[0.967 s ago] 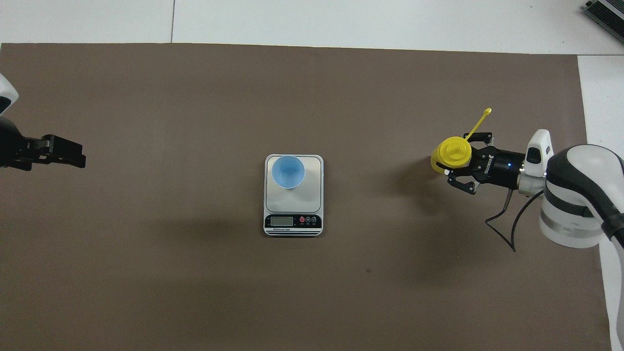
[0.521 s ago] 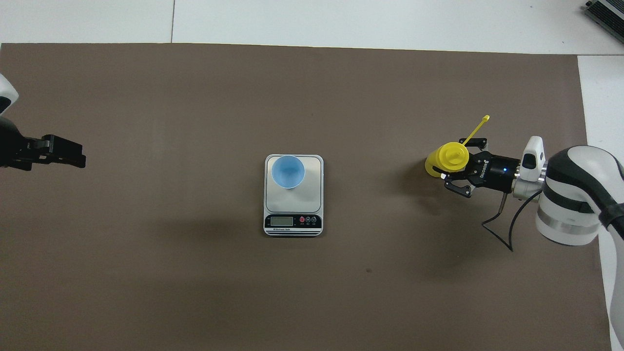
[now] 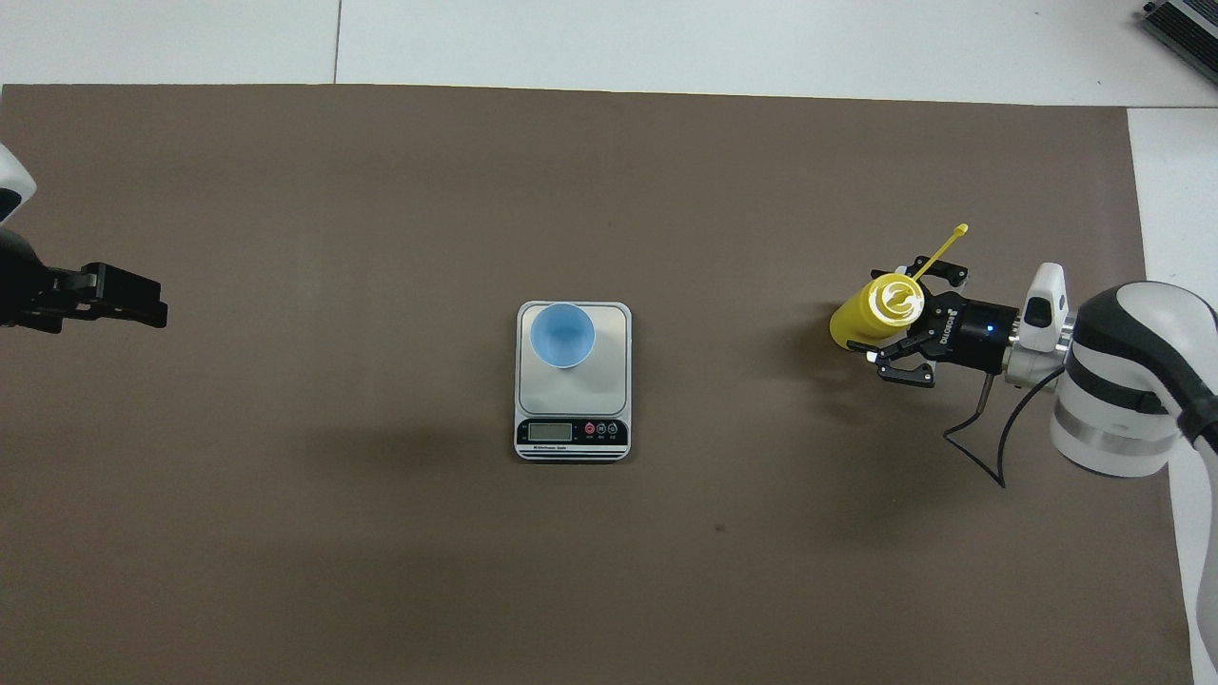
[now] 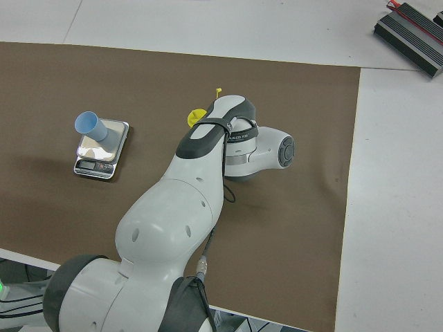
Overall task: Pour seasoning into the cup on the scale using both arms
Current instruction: 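Lower the yellow bottle onto the table and open the right gripper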
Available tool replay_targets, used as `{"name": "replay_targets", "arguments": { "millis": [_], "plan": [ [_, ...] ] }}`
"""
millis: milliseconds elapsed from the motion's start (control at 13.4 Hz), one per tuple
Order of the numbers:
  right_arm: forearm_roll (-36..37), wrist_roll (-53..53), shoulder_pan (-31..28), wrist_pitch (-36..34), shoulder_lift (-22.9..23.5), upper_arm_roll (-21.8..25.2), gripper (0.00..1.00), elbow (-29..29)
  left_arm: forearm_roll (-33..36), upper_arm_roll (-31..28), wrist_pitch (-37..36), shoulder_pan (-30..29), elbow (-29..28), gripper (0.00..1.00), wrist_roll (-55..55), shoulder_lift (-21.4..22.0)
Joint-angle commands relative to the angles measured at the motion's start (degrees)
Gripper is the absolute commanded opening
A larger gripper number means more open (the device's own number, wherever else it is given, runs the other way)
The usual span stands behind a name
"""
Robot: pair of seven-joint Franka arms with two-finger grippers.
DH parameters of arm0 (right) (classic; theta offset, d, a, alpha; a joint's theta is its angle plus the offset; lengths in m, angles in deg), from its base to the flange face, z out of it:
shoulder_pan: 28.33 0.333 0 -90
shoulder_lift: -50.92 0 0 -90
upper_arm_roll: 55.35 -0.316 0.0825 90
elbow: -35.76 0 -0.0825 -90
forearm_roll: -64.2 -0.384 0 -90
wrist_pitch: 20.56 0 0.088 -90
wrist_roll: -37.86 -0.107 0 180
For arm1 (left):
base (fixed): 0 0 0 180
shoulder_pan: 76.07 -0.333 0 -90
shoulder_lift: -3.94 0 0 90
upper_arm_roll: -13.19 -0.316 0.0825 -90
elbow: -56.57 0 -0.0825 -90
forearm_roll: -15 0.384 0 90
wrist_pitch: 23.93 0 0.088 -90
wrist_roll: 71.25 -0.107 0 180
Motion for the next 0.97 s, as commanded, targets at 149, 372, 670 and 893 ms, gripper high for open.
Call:
{"name": "replay_targets", "arguments": {
  "millis": [149, 372, 670, 893],
  "plan": [
    [3.2, -1.1, -3.1, -0.5, -0.7, -0.1, 1.0, 0.3, 0.7, 0.2, 0.7, -0.6, -1.8, 1.0, -0.5, 1.7],
    [8.9, -1.9, -5.0, 0.7, -0.6, -0.1, 1.0, 0.4, 0.7, 0.2, 0.7, -0.6, -1.8, 1.0, -0.5, 1.7],
    [19.2, -9.0, -7.3, 0.7, -0.8, 0.1, 1.0, 0.0, 0.7, 0.2, 0.7, -0.6, -1.8, 1.0, -0.5, 1.6],
    [29.0, -18.5, -7.5, 0.7, -3.8, 0.5, 1.0, -0.7, 0.7, 0.2, 0.7, -0.6, -1.8, 1.0, -0.5, 1.7]
  ]
}}
